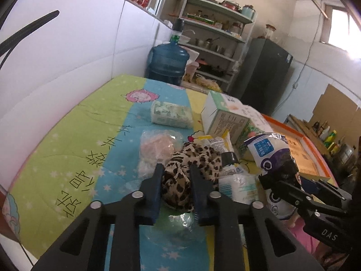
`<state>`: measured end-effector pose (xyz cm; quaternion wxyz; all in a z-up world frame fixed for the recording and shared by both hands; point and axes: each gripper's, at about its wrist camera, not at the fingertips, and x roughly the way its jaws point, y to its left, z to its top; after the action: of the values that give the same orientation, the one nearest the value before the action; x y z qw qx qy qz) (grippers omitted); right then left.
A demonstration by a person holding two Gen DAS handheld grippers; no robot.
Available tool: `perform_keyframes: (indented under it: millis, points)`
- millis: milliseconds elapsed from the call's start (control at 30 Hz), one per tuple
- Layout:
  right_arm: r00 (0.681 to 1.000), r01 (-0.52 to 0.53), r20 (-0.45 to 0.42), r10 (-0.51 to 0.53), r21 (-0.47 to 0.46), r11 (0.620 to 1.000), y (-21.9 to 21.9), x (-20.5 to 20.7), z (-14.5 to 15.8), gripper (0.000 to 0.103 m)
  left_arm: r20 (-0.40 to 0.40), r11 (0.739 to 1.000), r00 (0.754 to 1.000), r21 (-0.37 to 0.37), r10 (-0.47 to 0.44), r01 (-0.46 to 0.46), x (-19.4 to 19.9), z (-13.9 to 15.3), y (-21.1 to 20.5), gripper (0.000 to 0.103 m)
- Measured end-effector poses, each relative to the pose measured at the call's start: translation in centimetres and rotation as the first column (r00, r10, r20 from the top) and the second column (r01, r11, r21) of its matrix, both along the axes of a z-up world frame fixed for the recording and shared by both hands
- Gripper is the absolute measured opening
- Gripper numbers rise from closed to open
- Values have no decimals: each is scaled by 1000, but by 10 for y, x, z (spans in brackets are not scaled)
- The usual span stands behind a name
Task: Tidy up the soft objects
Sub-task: 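Grasp the leopard-print scrunchie with the left gripper while the right grasps the white-purple snack bag, then carry the scrunchie and snack bag over the orange-rimmed box lid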
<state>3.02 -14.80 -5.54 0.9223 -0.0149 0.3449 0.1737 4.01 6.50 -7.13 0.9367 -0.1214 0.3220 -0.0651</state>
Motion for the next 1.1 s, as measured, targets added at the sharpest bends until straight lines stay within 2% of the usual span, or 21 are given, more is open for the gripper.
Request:
perform_keyframes:
  millis: [333,700,1100]
  points:
    - [998,6,59,-8,34,999,-8,-13,18,43,92,1000,996,-18,-18,19,-17,29,-2,18]
    - [992,9,126,-19,79,997,-23,-26,41,43,198,998,979,8,-55,55,-28,72,-12,18]
    - [975,67,202,-91,123,990,-63,-34,64,42,260,990,956,25,-137,135,-27,99,-55,18]
